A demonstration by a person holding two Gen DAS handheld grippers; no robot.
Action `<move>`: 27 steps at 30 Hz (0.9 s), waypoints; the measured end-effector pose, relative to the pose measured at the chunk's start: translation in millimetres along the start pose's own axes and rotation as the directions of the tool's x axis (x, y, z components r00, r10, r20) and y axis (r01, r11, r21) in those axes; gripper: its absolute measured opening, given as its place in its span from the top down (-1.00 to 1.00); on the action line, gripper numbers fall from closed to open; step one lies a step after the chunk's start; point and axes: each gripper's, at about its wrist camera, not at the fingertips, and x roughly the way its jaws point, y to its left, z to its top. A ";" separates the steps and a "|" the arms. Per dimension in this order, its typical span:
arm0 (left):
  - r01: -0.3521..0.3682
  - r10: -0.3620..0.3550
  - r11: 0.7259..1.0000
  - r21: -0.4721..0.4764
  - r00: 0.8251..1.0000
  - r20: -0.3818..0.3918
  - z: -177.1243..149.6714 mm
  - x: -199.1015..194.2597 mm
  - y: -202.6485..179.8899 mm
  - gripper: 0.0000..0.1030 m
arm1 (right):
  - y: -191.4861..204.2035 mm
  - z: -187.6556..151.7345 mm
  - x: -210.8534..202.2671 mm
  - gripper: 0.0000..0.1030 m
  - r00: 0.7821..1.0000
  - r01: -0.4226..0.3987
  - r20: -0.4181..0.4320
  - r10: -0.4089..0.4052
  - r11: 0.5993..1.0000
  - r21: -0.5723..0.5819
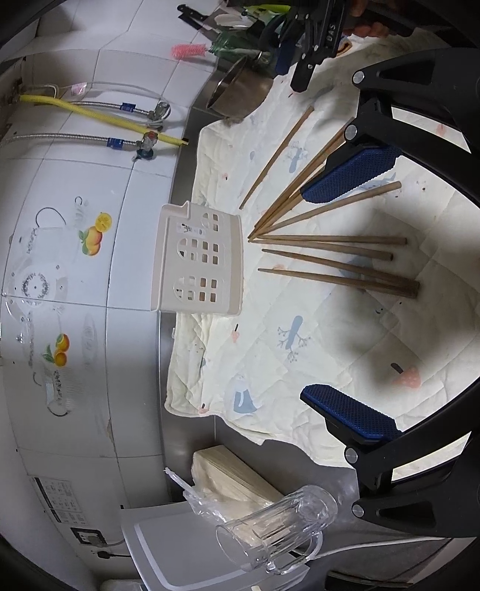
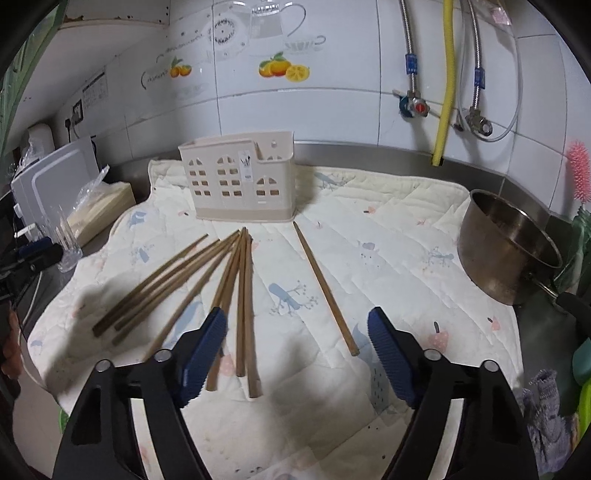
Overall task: Organize utensils
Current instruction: 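Close the left tool on one chopstick while the right tool grasps another chopstick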
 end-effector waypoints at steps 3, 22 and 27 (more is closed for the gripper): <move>0.004 -0.004 1.000 0.001 1.000 -0.016 -0.8 6.0 2.9 -0.87 | -2.9 -0.2 11.2 -0.30 1.000 -0.012 -0.020 0.011 1.000 -0.016; 0.114 -0.112 0.994 -0.002 0.979 -0.168 -13.6 52.4 9.8 0.14 | -27.1 9.0 81.5 0.46 0.984 -0.049 -0.171 0.044 0.999 -0.022; 0.143 -0.142 0.990 -0.008 0.971 -0.195 -17.5 60.6 11.8 0.28 | -29.5 8.5 92.0 0.64 0.980 -0.042 -0.197 0.034 0.999 -0.033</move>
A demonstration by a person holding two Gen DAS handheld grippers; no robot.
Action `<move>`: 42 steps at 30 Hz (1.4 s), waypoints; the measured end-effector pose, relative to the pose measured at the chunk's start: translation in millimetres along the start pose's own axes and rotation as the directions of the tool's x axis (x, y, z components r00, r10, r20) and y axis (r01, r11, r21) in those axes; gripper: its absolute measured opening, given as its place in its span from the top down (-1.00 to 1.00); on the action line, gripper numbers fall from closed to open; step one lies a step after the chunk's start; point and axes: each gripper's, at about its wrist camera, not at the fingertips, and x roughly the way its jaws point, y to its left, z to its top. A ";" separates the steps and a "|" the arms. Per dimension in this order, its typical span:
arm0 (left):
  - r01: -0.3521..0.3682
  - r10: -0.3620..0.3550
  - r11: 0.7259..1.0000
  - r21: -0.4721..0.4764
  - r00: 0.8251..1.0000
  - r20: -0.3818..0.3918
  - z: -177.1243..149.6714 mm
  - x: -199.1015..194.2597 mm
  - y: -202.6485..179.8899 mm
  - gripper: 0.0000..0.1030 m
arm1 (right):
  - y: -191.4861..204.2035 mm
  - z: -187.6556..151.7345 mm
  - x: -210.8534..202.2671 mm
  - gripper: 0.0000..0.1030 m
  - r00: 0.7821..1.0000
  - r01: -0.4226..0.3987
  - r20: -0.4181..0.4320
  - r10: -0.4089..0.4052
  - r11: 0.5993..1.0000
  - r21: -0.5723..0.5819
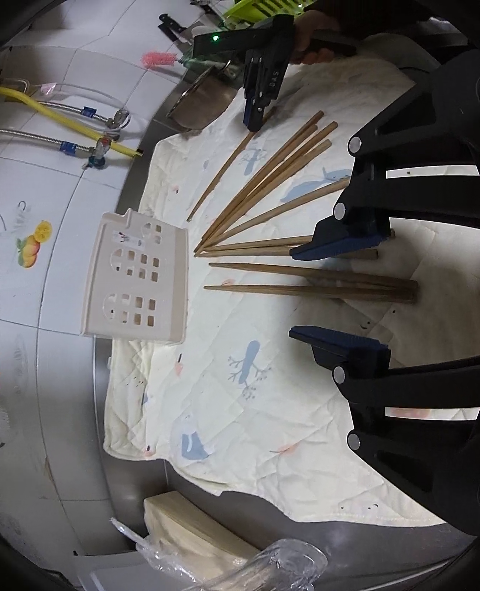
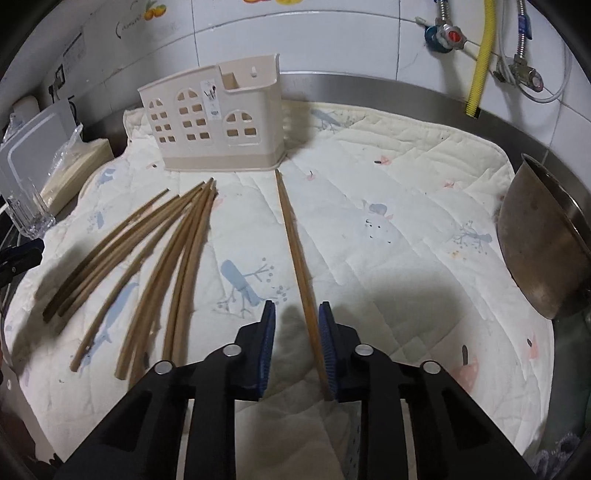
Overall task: Organize utensils
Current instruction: 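Close the left tool on one chopstick while the right tool grasps another chopstick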
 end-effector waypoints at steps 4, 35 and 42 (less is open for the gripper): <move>0.019 -0.019 1.000 -0.002 1.000 -0.025 -1.7 7.4 2.5 0.32 | -1.7 0.5 4.6 0.69 1.000 0.012 -0.012 -0.012 1.000 -0.008; -0.019 0.032 0.996 0.082 0.986 -0.163 -0.3 59.8 -6.4 0.84 | 11.3 6.4 -34.7 0.86 0.993 0.016 0.115 -0.017 1.000 0.013; -0.015 0.025 0.997 0.075 0.991 -0.131 11.1 46.2 -8.9 0.87 | 18.1 19.1 -72.1 0.87 0.977 0.016 0.212 -0.017 1.000 0.010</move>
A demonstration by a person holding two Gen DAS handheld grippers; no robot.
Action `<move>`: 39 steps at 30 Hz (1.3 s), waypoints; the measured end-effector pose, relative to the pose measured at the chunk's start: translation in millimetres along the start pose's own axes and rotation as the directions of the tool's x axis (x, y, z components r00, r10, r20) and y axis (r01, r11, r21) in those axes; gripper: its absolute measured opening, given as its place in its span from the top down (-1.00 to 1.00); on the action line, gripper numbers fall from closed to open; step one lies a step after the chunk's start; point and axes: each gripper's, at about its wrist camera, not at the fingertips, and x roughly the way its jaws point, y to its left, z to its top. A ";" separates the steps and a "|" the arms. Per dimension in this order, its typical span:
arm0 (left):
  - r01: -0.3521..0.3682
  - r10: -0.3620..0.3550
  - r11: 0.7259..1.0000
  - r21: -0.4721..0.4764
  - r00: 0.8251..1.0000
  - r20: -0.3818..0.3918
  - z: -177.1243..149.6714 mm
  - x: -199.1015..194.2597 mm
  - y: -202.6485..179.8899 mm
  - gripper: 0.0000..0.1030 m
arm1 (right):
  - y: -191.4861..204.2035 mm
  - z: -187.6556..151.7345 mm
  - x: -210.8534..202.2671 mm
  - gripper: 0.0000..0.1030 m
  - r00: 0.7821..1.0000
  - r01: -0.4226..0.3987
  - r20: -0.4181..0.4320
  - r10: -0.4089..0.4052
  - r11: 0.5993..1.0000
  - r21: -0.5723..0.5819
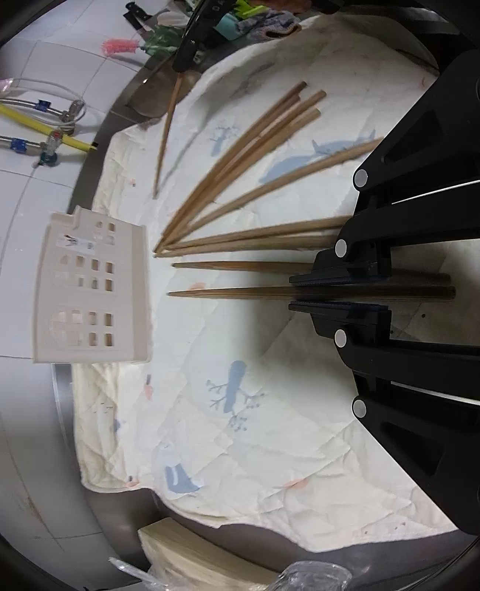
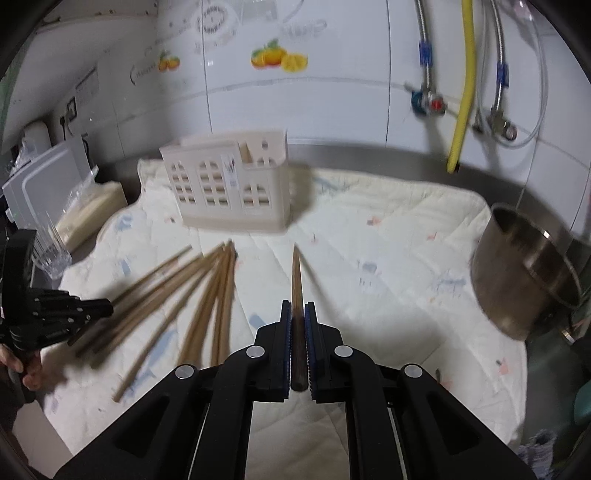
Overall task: Organize utensils
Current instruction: 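Close the left tool on one chopstick while the right tool grasps another chopstick, then lift the held chopsticks upright and carry both tools over the white holder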
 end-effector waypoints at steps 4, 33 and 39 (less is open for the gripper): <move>0.010 -0.010 1.000 0.006 0.999 0.051 12.5 -20.9 -1.9 0.87 | 8.0 17.4 -15.9 0.87 0.999 -0.011 0.044 0.013 0.999 -0.032; 0.045 -0.078 0.989 0.140 0.967 0.243 169.1 -109.2 -14.3 0.88 | 32.3 216.2 -28.7 0.88 0.973 -0.085 0.201 0.110 0.988 -0.129; -0.024 -0.045 0.983 0.183 0.930 0.364 212.4 -146.1 -24.0 0.88 | 31.5 237.3 -9.2 0.88 0.971 -0.079 0.216 0.099 0.992 -0.101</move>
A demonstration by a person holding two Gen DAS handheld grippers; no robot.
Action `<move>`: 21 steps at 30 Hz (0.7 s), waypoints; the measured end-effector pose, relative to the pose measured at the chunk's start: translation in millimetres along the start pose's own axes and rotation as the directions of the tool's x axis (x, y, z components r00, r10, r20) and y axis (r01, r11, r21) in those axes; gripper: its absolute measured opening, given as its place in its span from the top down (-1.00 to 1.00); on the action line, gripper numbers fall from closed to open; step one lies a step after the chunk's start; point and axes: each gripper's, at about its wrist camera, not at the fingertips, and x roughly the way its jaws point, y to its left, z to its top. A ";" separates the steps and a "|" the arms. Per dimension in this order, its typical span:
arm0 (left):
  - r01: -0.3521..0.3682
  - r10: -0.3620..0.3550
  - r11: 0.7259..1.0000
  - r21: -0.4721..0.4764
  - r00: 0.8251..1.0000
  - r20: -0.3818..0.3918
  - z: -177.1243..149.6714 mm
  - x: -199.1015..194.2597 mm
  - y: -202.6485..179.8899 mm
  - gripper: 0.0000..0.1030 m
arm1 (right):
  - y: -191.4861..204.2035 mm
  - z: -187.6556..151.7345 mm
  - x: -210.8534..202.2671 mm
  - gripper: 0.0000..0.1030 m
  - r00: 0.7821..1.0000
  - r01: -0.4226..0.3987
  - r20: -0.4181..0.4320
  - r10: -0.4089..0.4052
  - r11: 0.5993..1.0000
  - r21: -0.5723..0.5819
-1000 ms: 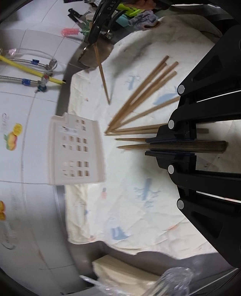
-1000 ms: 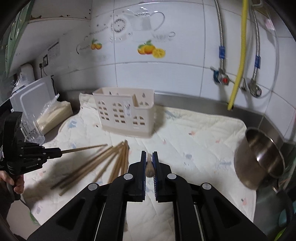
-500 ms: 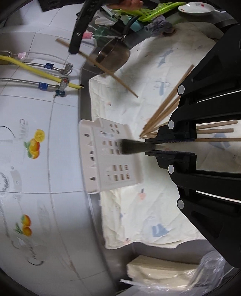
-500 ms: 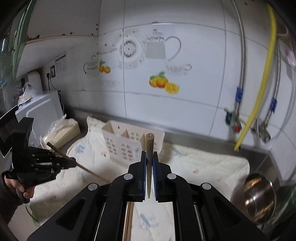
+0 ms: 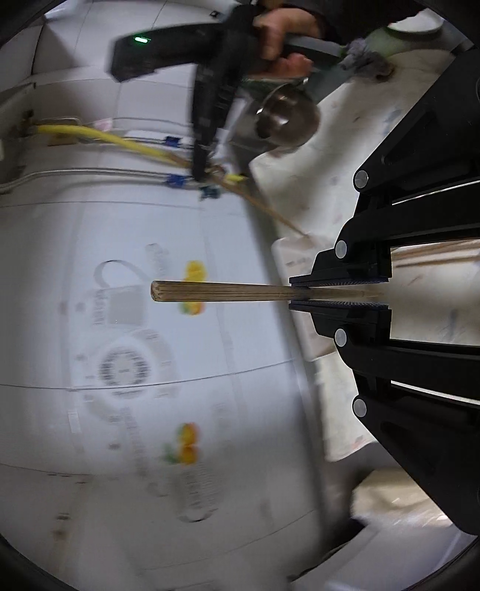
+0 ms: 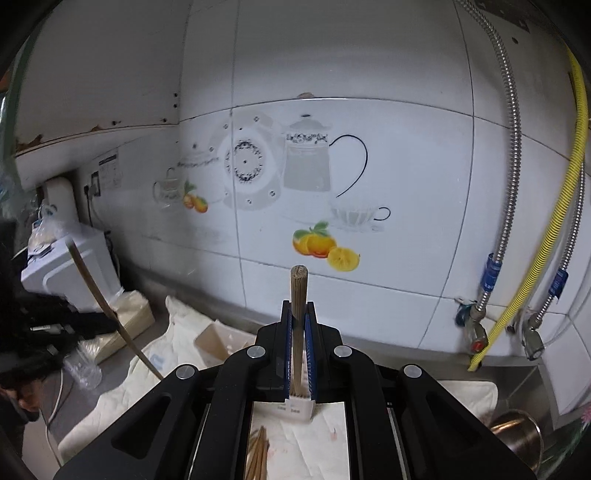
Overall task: Organize utensils
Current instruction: 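Lift the held chopsticks upright and carry both tools over the white holder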
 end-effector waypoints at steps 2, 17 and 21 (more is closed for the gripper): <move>-0.018 0.018 1.000 0.000 0.999 0.029 14.6 0.5 4.2 0.88 | 1.5 0.1 11.6 0.88 1.000 0.006 -0.012 -0.006 1.000 -0.002; -0.063 0.056 0.978 -0.197 0.997 -0.044 6.2 93.2 62.6 0.88 | 3.9 -34.1 68.8 0.87 0.993 0.002 -0.121 -0.003 1.000 -0.006; -0.056 0.035 0.972 -0.228 0.995 -0.093 -13.3 110.3 72.1 0.88 | 4.2 -42.2 75.6 0.87 0.991 0.004 -0.137 -0.005 1.000 -0.007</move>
